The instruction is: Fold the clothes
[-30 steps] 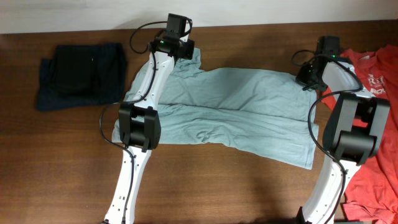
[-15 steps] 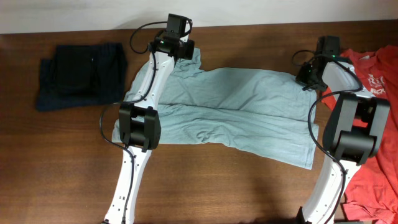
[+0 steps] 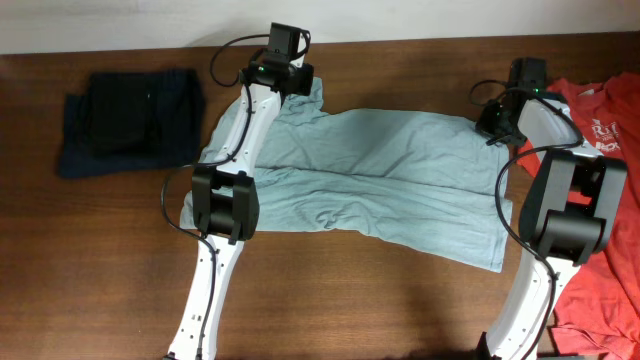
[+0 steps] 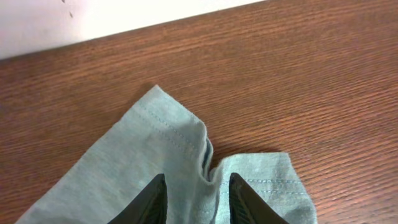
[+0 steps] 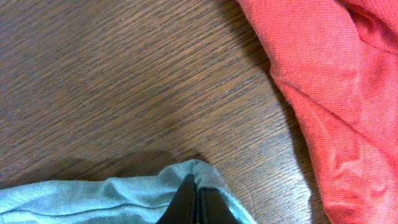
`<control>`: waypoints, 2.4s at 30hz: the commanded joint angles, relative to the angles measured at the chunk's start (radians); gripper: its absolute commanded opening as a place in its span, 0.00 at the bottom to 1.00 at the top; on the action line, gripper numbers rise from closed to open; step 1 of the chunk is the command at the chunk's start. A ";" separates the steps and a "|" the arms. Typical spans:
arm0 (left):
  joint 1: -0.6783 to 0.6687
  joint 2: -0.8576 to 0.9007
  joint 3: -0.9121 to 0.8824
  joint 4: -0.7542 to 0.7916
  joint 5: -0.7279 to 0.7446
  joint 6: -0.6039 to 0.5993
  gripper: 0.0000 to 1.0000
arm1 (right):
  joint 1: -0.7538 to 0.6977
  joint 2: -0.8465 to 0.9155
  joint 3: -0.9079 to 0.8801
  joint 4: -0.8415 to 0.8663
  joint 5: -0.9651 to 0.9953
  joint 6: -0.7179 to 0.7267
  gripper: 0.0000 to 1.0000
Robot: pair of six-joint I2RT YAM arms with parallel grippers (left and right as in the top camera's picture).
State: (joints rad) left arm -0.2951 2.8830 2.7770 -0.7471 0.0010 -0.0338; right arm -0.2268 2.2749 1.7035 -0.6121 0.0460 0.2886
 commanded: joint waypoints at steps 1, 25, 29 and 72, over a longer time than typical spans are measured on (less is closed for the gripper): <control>0.000 0.035 0.006 0.002 0.014 0.005 0.33 | -0.003 0.010 -0.010 0.003 -0.008 0.008 0.04; 0.030 0.034 0.193 -0.158 -0.050 0.005 0.08 | -0.004 -0.013 -0.009 -0.005 -0.009 -0.048 0.04; 0.050 0.034 0.258 -0.229 -0.050 0.005 0.08 | -0.004 -0.064 -0.009 -0.029 -0.009 -0.048 0.04; 0.168 -0.308 0.363 -0.890 -0.097 -0.002 0.00 | -0.003 -0.585 -0.009 -0.564 -0.125 -0.154 0.04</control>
State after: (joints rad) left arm -0.1341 2.6125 3.1268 -1.6081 -0.0498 -0.0338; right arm -0.2268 1.7458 1.6997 -1.1568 -0.0807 0.1455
